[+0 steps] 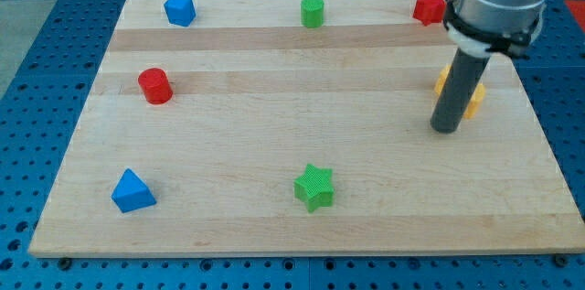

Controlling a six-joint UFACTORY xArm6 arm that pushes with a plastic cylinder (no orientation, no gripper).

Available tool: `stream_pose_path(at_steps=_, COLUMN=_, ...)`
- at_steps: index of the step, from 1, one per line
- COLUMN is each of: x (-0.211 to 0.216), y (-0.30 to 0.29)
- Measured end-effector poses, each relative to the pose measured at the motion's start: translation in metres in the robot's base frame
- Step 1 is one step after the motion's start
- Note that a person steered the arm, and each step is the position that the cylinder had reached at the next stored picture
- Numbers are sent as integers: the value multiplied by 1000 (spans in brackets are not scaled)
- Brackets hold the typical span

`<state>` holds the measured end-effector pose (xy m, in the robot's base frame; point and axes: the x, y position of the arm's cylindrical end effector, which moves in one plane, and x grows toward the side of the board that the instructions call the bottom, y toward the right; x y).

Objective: Move the green star into the yellow blocks

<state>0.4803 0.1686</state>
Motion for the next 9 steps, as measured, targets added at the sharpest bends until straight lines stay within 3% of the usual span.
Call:
stream_pose_path(at_steps=4, x=127, y=-139)
stream_pose_path(at_steps=5, x=106, y=-200)
stream_pose_path(at_steps=6, x=72, y=-207)
stream_pose_path(at_steps=8, x=68, y=-214)
stream_pose_path(at_steps=9, x=95, y=-228)
